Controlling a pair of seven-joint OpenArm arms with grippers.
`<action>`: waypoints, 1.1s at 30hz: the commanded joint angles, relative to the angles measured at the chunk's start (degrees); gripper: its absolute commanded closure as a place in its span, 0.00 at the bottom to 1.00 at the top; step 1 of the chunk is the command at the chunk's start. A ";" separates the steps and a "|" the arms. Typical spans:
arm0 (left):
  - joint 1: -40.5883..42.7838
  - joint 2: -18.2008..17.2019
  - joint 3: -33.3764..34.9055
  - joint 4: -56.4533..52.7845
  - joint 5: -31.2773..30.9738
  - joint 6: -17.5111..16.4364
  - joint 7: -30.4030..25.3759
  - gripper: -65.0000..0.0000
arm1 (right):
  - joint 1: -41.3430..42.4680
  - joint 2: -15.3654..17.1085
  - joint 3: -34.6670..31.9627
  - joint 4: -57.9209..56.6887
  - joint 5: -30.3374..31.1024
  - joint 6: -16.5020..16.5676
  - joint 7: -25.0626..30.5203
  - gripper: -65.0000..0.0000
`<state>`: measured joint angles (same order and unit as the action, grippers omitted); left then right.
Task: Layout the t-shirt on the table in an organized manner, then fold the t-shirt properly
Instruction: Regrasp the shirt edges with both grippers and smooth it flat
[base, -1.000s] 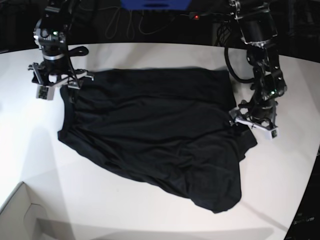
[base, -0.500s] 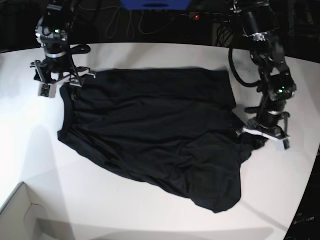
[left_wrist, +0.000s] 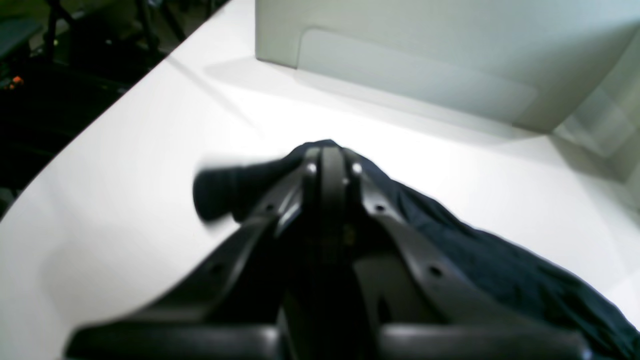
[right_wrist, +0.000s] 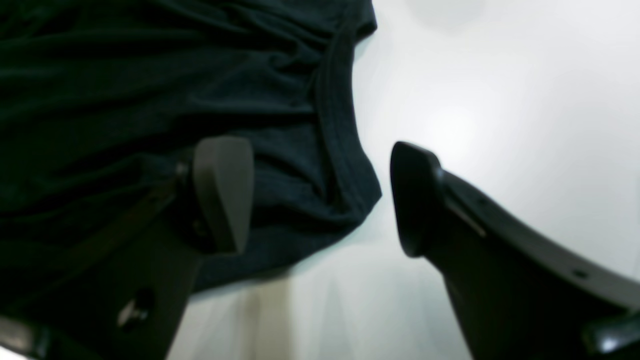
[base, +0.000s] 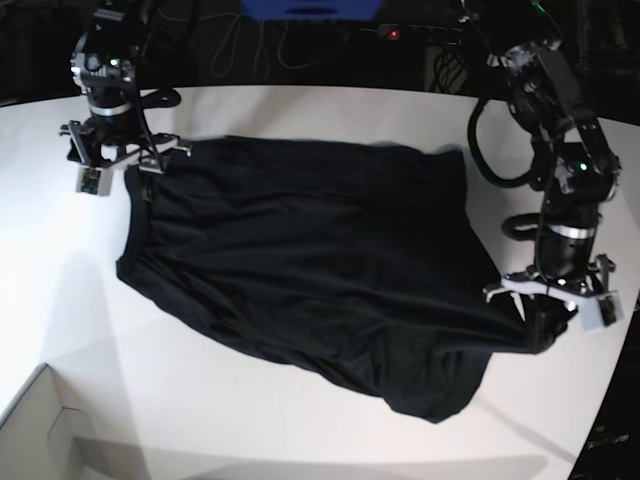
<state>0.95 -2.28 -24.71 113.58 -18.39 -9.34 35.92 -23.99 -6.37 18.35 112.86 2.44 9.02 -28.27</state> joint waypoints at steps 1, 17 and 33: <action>0.32 -0.57 -0.13 1.19 -0.29 -0.19 -1.33 1.00 | 0.03 0.17 0.07 1.21 0.42 0.00 1.50 0.32; 7.97 -0.57 -12.96 1.72 -0.46 -0.81 -1.42 1.00 | 0.82 0.17 -0.81 0.86 0.51 0.00 1.50 0.32; -18.05 -1.36 3.30 -18.33 0.15 -0.19 -0.80 0.99 | -4.36 1.14 -11.54 1.21 0.16 0.00 1.50 0.32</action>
<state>-16.25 -3.05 -21.19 94.45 -18.15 -9.56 36.05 -28.14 -5.26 6.83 112.90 2.24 9.02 -27.88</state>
